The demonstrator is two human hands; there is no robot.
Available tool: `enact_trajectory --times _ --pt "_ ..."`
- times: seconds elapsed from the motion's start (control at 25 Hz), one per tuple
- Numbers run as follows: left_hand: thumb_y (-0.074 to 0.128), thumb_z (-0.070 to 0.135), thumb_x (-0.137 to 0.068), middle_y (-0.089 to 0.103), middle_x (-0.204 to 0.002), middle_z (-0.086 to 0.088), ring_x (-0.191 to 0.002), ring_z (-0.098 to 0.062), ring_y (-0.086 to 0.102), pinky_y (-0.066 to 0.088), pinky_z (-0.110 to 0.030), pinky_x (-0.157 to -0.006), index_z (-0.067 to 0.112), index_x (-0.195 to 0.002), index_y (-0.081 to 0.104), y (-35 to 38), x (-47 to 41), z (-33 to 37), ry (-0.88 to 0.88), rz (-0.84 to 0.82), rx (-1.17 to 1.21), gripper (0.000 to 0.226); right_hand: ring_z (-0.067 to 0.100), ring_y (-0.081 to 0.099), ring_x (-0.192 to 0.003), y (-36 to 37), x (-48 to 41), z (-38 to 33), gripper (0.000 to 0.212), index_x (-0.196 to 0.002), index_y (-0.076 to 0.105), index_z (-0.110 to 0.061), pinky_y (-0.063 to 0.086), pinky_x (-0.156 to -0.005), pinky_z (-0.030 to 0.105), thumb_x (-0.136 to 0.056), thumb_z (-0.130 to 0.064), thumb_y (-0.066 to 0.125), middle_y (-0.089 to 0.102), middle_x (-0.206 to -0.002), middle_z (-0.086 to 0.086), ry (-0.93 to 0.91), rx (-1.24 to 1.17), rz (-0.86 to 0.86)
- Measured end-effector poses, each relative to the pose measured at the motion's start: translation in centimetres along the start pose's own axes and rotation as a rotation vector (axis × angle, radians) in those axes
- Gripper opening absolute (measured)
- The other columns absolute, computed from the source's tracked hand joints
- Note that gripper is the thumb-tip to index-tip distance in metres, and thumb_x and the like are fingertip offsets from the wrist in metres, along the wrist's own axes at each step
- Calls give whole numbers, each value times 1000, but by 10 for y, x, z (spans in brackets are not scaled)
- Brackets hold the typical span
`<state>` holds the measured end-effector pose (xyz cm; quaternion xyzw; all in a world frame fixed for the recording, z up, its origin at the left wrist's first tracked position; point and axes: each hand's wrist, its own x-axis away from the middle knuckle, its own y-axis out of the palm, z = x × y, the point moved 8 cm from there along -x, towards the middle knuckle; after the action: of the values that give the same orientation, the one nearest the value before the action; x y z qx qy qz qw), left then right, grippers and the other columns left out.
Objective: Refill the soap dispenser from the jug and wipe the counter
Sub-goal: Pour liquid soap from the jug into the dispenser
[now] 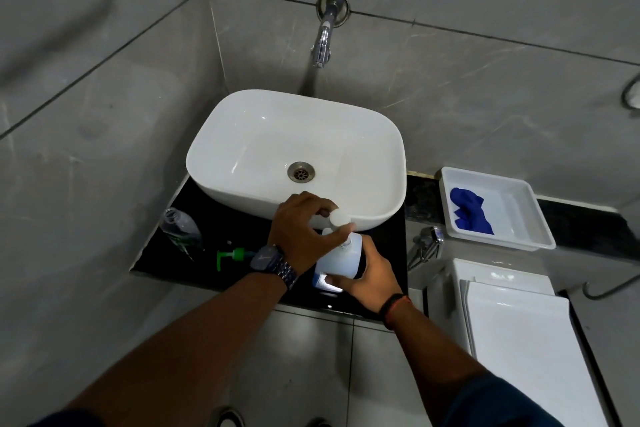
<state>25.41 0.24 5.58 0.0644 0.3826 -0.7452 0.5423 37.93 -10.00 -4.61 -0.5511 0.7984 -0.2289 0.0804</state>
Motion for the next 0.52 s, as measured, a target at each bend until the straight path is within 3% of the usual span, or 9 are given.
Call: enact_trajectory --times 0.16,0.32,0.52 --pt "73 40 -62 63 -79 3 -75 -15 55 47 -27 -65 24 -81 62 -3 14 -35 -124 -5 -108 27 -9 55 -100 -6 1 3 74 -114 45 -49 46 -72 7 -54 -43 88 59 -111 -23 2 12 24" --pt "76 29 -62 64 -88 -5 -79 -27 61 53 -40 -66 18 -85 66 15 46 -77 -227 -233 -180 27 -12 54 -99 -14 1 8 71 -110 44 -49 43 -72 4 -53 -43 87 60 -110 -21 -7 45 55" --pt "75 23 -67 64 -92 -12 -84 -34 61 52 -40 -69 13 -90 68 45 76 -101 -236 -395 -212 26 -11 54 -99 -10 -4 11 72 -111 40 -49 42 -71 3 -57 -41 86 59 -111 -19 -40 82 42"
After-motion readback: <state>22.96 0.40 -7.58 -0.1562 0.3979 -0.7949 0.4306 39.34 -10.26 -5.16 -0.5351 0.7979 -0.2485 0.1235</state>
